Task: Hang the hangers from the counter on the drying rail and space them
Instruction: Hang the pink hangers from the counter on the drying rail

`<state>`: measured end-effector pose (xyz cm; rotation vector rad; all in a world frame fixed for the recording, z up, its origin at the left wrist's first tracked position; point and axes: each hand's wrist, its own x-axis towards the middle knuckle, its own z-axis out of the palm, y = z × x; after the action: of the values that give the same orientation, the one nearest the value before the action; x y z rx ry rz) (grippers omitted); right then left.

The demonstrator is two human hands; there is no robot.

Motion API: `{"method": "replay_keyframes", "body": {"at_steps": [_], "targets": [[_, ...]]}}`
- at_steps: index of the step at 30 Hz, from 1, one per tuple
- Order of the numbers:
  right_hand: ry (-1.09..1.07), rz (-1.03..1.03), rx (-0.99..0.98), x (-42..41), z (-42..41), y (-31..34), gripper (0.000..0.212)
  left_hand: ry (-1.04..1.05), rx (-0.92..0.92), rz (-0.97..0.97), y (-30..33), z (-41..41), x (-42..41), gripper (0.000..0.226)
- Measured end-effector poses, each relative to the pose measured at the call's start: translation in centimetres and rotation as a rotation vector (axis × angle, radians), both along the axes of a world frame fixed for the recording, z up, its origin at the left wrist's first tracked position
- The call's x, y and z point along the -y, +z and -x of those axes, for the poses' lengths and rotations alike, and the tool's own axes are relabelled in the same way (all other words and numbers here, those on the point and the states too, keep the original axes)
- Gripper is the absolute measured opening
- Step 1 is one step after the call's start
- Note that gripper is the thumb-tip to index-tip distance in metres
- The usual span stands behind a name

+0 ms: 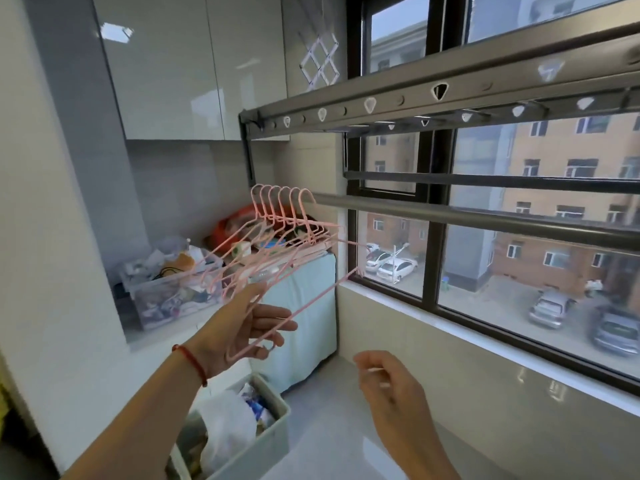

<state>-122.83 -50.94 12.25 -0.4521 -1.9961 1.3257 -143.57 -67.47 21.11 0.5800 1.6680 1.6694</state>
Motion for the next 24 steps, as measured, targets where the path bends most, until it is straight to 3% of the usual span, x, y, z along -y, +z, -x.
{"method": "replay_keyframes", "body": {"at_steps": [10,24], "targets": [[-0.104,-0.046,-0.039,-0.5,12.0,0.8,0.025,-0.077,-0.005,-0.048,1.0,11.3,-3.7,0.064],[-0.174,-0.023,0.03,-0.6,17.5,-1.4,0.027,-0.034,-0.05,0.016,-2.0,14.9,-5.8,0.056]]}}
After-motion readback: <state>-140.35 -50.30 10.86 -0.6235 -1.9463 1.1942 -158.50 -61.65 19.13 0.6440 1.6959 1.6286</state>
